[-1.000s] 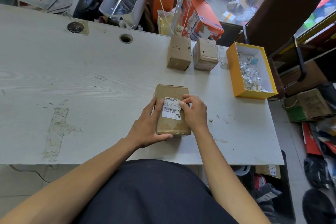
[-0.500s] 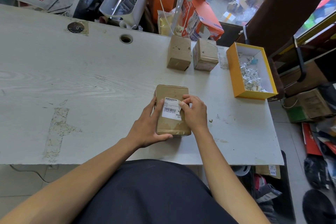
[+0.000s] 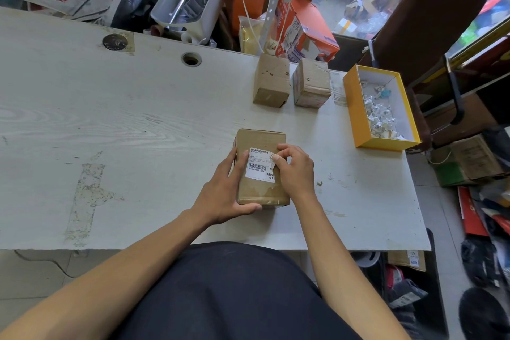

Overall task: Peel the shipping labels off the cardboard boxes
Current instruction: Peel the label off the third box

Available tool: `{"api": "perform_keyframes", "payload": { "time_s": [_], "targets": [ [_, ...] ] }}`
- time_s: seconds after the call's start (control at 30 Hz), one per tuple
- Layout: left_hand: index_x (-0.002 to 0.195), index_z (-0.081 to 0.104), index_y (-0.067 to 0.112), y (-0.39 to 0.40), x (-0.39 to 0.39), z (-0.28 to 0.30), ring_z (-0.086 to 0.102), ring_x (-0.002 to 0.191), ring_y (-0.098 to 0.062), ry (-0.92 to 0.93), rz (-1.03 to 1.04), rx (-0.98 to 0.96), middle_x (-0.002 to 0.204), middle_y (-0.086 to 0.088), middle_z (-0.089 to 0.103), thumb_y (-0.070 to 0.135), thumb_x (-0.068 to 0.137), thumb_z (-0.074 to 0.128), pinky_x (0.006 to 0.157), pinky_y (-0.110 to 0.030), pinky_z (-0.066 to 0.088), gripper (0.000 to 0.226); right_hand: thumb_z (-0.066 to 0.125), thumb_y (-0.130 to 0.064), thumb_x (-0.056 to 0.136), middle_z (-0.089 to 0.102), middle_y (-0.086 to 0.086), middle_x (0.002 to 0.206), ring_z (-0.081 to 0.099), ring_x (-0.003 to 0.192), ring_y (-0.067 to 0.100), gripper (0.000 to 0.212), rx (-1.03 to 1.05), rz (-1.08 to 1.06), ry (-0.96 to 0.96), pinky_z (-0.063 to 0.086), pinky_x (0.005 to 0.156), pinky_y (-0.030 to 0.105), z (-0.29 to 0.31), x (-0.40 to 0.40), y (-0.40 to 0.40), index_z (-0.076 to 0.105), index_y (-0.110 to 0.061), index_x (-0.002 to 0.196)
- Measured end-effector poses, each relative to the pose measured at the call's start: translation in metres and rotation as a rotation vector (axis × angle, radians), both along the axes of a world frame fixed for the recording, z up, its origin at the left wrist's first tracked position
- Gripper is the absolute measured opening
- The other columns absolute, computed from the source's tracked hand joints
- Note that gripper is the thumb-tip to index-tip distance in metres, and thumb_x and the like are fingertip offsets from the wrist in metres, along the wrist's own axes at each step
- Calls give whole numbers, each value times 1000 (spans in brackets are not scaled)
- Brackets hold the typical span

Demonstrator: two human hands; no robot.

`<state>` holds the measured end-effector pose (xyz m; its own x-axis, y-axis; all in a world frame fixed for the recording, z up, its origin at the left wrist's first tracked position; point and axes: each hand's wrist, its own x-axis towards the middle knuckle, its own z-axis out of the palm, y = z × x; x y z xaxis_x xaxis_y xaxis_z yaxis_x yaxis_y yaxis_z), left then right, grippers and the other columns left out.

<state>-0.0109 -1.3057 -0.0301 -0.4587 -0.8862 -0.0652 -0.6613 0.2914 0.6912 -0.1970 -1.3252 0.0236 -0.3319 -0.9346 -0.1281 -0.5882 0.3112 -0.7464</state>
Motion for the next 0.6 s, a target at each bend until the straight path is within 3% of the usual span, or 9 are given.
{"api": "perform_keyframes", "payload": {
  "time_s": [0.6],
  "targets": [
    [156,-9,39,0,0,0,11,150,-16,15,4,6,165,8,-12,69,64,74,96,-42,50,127,66,-15,85,66,-9,110,56,108,16,20,15,-8,-11,37,87,26,0,0,0,62,-16,66]
  ]
}}
